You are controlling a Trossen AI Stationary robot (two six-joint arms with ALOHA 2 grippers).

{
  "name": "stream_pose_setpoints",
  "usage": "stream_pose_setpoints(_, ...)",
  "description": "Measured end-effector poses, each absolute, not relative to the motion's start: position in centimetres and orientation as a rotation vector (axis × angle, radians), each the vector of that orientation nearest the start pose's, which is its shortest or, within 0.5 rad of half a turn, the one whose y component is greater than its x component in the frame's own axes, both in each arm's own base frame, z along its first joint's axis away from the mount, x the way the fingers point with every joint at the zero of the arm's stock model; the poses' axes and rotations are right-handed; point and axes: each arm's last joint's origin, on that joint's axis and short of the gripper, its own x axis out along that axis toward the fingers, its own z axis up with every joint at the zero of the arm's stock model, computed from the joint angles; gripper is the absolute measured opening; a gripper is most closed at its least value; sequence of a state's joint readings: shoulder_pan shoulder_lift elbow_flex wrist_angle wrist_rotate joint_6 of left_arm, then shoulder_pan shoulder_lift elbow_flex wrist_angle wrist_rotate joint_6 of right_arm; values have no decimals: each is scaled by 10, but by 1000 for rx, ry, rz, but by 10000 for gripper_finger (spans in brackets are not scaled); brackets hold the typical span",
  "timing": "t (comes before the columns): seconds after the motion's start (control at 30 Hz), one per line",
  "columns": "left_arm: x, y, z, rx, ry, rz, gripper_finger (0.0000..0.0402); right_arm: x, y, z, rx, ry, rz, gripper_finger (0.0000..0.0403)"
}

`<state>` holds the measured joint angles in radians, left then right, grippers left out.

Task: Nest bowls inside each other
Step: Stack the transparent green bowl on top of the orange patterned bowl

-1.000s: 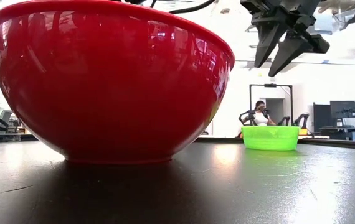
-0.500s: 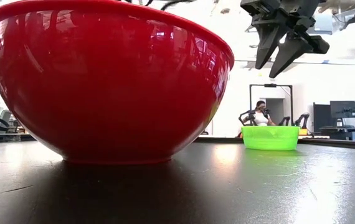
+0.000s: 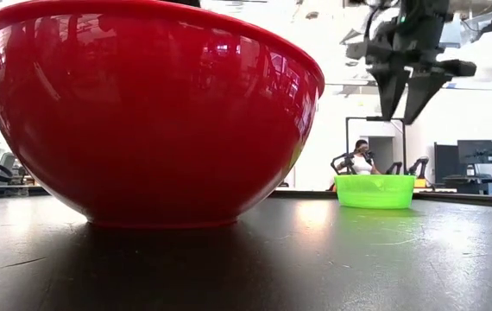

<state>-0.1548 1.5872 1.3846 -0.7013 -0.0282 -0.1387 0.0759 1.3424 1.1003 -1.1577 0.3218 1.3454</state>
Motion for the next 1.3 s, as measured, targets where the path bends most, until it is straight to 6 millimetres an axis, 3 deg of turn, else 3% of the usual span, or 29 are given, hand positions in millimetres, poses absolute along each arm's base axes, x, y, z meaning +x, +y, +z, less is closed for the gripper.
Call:
stream_pose_setpoints(0.2,293,-32,340,-64,731,15,128,225,-25,239,834,1057,-1055,191)
stream_pose_setpoints(0.37,249,-19,345,-118,562,97,128,219,-43,218,865,1102,-1026,195)
stream_pose_setpoints(0.63,186,-11,298,-282,324,119,128,211,-56,182,935,1089,-957,194)
stream_pose_setpoints(0.9,137,-7,246,-410,-3,68,128,206,-58,163,995,1047,-960,182)
stream_pose_setpoints(1.07,119,-5,219,-467,-86,42,128,206,-58,163,997,1043,-956,124)
stream_pose_setpoints(1.23,106,-4,211,-476,-183,45,128,206,-58,163,1009,1036,-964,28)
stream_pose_setpoints(1.3,102,-3,210,-468,-209,46,128,207,-58,163,1012,1032,-960,12)
